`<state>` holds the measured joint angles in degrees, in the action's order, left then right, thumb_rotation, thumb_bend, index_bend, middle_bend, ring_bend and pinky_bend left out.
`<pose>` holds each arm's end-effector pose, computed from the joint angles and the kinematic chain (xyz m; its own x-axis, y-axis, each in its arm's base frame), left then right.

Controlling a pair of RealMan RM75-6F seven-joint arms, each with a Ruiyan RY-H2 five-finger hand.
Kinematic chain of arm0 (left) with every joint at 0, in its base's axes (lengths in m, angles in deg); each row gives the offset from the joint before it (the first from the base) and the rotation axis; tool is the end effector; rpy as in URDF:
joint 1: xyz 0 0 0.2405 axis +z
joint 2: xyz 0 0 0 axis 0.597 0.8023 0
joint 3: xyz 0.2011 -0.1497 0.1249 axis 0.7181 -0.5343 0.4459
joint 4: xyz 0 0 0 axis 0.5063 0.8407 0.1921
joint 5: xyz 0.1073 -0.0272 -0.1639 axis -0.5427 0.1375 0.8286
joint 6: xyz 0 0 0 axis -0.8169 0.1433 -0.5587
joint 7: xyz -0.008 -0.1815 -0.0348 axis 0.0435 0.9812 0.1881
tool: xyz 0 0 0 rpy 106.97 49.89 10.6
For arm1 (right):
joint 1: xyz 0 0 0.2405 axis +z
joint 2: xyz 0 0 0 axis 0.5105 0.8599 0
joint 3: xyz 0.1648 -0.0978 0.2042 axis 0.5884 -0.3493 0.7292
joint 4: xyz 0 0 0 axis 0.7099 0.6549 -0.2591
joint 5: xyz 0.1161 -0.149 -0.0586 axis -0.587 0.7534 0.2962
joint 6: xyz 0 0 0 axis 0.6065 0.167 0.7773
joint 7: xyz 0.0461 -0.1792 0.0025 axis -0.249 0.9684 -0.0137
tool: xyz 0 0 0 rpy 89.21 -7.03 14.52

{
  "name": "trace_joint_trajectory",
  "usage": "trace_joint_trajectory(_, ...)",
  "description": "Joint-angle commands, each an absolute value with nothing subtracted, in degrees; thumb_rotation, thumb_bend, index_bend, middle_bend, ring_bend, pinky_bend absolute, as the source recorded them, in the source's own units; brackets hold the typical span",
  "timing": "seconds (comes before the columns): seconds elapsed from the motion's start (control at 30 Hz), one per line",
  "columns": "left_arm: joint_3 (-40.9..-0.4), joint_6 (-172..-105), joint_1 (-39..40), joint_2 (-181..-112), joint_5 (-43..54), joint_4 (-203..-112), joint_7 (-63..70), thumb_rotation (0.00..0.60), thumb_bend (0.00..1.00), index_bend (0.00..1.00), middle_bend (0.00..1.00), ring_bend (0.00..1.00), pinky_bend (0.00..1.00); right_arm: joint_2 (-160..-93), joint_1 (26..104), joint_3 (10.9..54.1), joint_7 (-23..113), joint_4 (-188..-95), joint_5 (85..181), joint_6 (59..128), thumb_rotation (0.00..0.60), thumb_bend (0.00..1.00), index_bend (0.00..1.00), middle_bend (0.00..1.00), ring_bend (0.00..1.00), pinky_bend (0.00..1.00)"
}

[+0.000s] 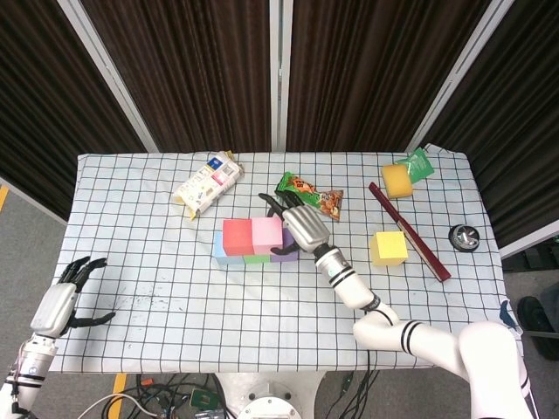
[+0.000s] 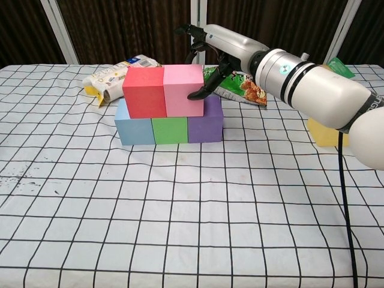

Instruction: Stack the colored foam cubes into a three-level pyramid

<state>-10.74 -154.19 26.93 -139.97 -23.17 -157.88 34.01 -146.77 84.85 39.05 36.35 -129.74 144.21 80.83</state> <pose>-0.3559 0.2390 0.1025 0.0294 0.1768 0.9838 0.9976 -0.0676 -0.0176 -0.0632 -0.4434 -0.0703 0.1269 -0.3001 0.9454 -0.8842 -0.4663 -0.0294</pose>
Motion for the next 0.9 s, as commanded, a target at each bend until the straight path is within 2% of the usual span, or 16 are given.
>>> trace_joint_trajectory(0.03, -10.73, -154.17, 26.94, -139.98, -23.14, -157.86, 34.05, 0.600, 0.00, 0.11, 0.16, 0.03, 0.01, -146.87, 84.88, 39.02, 36.36, -129.60, 144.19, 80.74, 0.600, 0.19, 0.00, 0.49, 0.04, 0.00)
trace_joint_trajectory(0.33, -10.71, -154.19, 26.94, -140.07, -23.18, -157.77, 34.08, 0.600, 0.00, 0.11, 0.16, 0.03, 0.01, -146.75, 84.81, 38.85, 36.71, -129.50, 144.07, 80.43, 0.600, 0.18, 0.00, 0.46, 0.04, 0.00)
trace_joint_trajectory(0.43, -10.69, -154.14, 26.93, -140.11, -23.20, -157.75, 34.07, 0.600, 0.00, 0.11, 0.16, 0.03, 0.01, -146.57, 84.75, 38.81, 36.55, -129.62, 144.22, 80.50, 0.600, 0.15, 0.00, 0.42, 0.04, 0.00)
trace_joint_trajectory(0.67, -10.72, -154.09, 26.89, -140.17, -23.15, -157.74, 34.05, 0.600, 0.00, 0.11, 0.16, 0.03, 0.01, -145.61, 84.62, 38.63, 35.48, -130.27, 144.81, 80.32, 0.600, 0.04, 0.00, 0.26, 0.01, 0.00)
trace_joint_trajectory(0.9, -10.72, -154.05, 26.83, -140.21, -23.19, -157.83, 33.92, 0.600, 0.00, 0.11, 0.16, 0.03, 0.01, -144.69, 84.41, 38.44, 33.58, -131.40, 145.63, 80.40, 0.600, 0.00, 0.00, 0.20, 0.00, 0.00)
